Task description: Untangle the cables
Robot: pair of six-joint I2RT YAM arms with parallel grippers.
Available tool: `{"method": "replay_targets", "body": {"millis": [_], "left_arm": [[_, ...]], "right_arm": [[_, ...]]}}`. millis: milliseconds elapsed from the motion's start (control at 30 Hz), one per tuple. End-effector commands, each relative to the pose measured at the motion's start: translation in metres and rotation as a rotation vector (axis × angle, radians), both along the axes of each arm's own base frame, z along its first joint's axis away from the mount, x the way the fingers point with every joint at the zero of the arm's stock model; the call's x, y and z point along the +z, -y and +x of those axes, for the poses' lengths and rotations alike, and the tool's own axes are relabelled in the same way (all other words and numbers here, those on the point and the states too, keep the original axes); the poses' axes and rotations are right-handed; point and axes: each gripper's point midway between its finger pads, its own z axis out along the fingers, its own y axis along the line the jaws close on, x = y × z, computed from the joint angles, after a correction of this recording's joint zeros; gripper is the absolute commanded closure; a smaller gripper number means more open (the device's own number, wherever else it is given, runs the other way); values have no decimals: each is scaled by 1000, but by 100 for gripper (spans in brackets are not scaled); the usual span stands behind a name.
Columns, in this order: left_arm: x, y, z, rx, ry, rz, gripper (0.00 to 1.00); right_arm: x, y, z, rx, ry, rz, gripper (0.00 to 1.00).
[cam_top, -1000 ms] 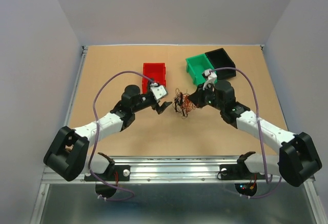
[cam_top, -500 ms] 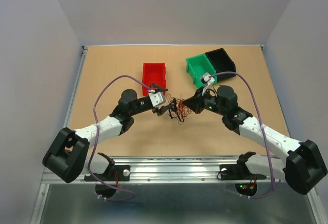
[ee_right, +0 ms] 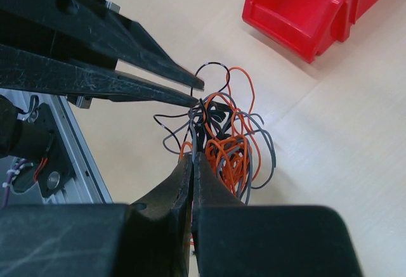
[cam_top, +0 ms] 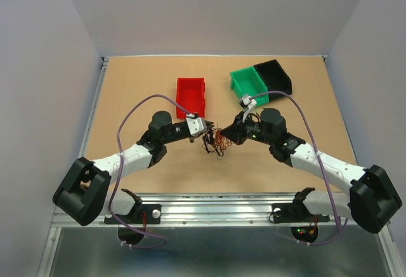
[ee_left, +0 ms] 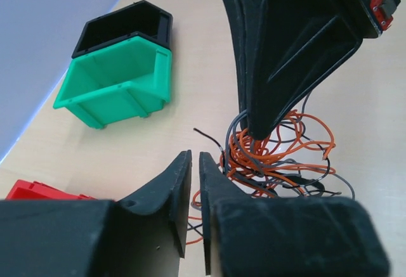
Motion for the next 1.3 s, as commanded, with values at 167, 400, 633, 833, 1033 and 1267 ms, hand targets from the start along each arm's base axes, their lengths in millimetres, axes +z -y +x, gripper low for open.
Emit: {"method": "replay_targets", "body": {"millis": [167,400,633,833,1033,1267], "left_arm": [[16,10,-7,-47,59,-1,64],[21,9,-13,-66,65,2,43],[31,3,-14,-41,85,-14,37],[21,6,-16,-70,73,22,35],[3,10,-8,-69,41,77,37],[0,15,0,-51,26,99,85]], "right_arm": [[37,-12,5,15,113,71,100],[38,-10,6,2,117,69,99],[36,-10,8,-9,116,63,99],[39,-10,6,3,121,73,99],[43,-9,1,12,136,84,99],[44,-10,-5,41,148,89,99]]}}
